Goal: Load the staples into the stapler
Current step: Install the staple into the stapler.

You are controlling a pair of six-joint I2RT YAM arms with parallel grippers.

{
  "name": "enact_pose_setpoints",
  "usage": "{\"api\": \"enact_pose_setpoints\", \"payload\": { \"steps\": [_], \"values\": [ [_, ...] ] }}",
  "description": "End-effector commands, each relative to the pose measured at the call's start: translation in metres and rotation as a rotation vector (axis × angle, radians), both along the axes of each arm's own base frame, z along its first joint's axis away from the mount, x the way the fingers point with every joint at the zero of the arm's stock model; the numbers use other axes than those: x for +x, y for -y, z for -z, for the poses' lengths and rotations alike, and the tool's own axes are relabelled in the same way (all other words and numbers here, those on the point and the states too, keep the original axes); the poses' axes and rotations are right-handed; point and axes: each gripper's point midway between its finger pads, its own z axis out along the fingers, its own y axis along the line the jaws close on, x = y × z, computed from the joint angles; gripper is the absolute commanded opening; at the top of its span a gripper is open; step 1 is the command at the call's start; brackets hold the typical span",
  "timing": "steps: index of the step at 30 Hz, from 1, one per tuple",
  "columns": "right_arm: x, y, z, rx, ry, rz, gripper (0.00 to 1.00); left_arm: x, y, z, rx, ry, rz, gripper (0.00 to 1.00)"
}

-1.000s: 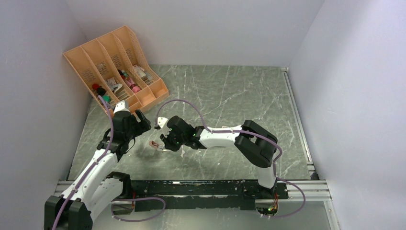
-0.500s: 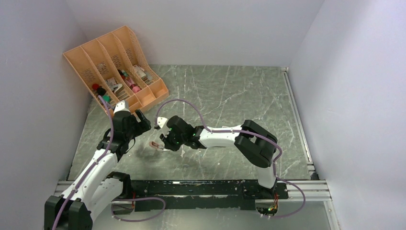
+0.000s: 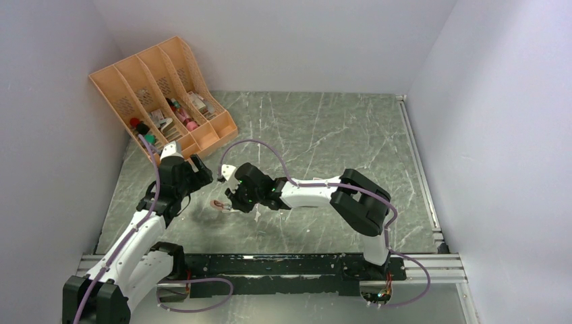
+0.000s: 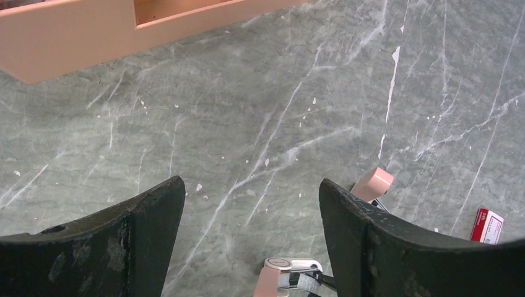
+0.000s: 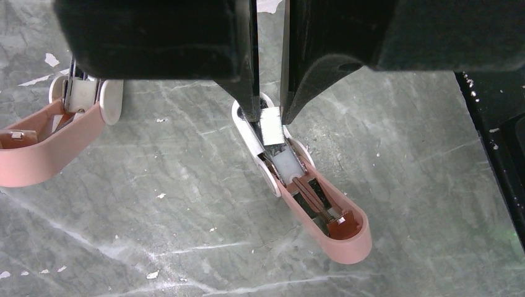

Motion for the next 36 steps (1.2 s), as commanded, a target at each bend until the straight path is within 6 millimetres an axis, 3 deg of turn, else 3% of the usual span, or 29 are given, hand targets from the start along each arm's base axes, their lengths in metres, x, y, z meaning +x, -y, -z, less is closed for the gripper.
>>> {"api": "enact_pose_setpoints", "payload": {
  "steps": [1, 15, 36],
  "values": [
    [0.005, -0.001, -0.009, 0.015, 0.034, 0.009, 0.17, 0.008, 0.002, -0.014, -0.016, 0.047, 0.009, 0.83],
    [-0.001, -0.001, -0.015, 0.034, 0.066, -0.024, 0.17, 0.008, 0.003, -0.014, -0.014, 0.047, 0.012, 0.83],
    [0.003, 0.002, -0.005, -0.015, 0.092, -0.025, 0.17, 0.008, 0.003, -0.014, -0.015, 0.045, 0.01, 0.83]
  ]
}}
